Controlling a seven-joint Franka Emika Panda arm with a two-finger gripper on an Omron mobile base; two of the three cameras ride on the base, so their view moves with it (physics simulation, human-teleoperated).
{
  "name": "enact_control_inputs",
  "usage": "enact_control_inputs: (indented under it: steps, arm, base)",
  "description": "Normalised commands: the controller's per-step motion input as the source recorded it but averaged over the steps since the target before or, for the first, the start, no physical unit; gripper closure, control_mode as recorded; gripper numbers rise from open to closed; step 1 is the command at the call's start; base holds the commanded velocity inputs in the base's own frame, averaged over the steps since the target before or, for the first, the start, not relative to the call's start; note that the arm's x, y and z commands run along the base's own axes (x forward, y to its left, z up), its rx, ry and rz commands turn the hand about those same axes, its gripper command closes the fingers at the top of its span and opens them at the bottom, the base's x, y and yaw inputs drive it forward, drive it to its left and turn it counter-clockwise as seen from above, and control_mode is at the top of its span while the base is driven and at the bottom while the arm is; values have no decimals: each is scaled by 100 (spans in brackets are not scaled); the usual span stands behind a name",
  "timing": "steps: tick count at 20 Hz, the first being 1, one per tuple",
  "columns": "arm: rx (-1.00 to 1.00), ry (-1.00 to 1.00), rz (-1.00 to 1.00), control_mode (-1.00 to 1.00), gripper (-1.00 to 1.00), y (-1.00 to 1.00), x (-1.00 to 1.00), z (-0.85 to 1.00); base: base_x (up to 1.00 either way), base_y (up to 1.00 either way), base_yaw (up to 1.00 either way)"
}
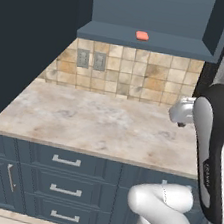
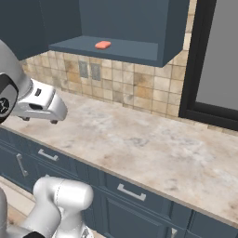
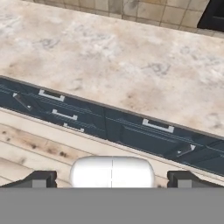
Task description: Pick up the bar soap and bar soap from the sink, and place them back in the cabinet, and close the cabinet door.
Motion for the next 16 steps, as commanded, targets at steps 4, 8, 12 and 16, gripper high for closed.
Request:
enact_control_inputs:
  steps: [4, 8, 12, 16]
  arm:
    - [0, 0, 0, -100, -100, 0, -24, -1]
    - [0, 0, 0, 100, -100, 0, 0, 0]
    - [0, 0, 0, 100, -100, 0, 0, 0]
    - [0, 0, 0, 100, -100, 0, 0, 0]
  base:
    - [0, 0, 0]
    - [-31, -17, -7]
    - [-35, -37, -21]
    - [-39, -33, -33]
